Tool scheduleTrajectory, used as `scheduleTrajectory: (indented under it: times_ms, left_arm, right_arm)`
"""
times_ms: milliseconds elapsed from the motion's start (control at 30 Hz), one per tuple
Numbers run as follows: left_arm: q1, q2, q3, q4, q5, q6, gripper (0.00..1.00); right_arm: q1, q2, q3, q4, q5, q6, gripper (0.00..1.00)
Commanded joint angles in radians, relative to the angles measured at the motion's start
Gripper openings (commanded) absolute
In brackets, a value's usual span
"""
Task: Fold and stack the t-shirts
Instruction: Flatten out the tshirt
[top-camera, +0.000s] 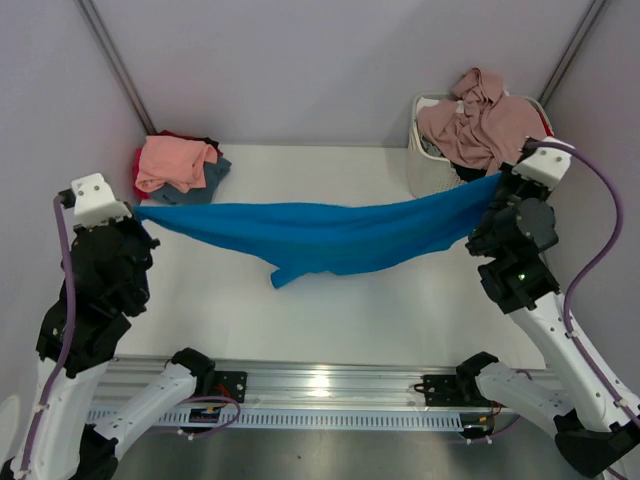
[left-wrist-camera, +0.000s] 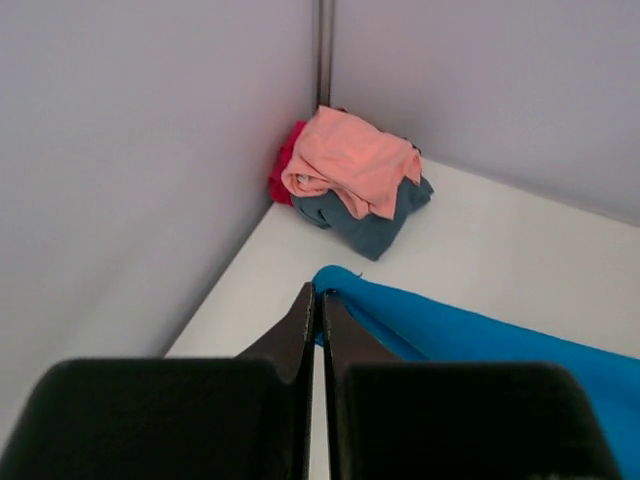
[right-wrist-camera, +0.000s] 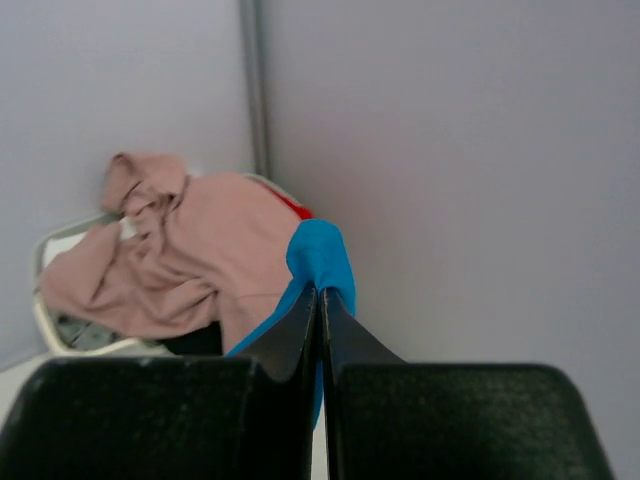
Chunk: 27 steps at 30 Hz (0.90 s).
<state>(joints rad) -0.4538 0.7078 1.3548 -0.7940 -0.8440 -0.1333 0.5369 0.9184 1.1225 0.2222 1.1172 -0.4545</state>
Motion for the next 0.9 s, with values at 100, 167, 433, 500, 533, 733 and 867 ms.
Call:
scheduleTrajectory:
  times_ms: [100, 167, 433, 500, 533, 733, 867]
  left_arm:
    - [0.017, -0.062, -0.017, 0.119, -0.144, 0.100, 0.01]
    - [0.017, -0.064, -0.019, 0.098, -0.110, 0.062, 0.02]
    - [0.017, -0.103, -0.182, -0.040, 0.325, -0.210, 0.01]
    - [0.012, -0.108, -0.250, -0.040, 0.507, -0.245, 0.00]
    - [0.009, -0.123, -0.305, -0.040, 0.548, -0.274, 0.00]
    - [-0.031, -0.185, -0.482, -0.063, 0.709, -0.445, 0.00]
    - [-0.104, -0.203, -0.545, -0.168, 0.738, -0.544, 0.01]
  right_arm:
    - [-0.101, -0.072, 0.040, 0.025, -0.063, 0.043, 0.00]
    - [-0.103, -0.066, 0.059, -0.042, -0.104, 0.098, 0.00]
    - [-0.101, -0.052, 0.085, -0.259, -0.240, 0.293, 0.00]
    - [-0.103, -0.046, 0.086, -0.286, -0.258, 0.312, 0.00]
    - [-0.101, -0.043, 0.085, -0.293, -0.260, 0.318, 0.00]
    - [-0.101, -0.012, 0.082, -0.304, -0.267, 0.336, 0.00]
    - [-0.101, 0.013, 0.088, -0.302, -0.267, 0.341, 0.00]
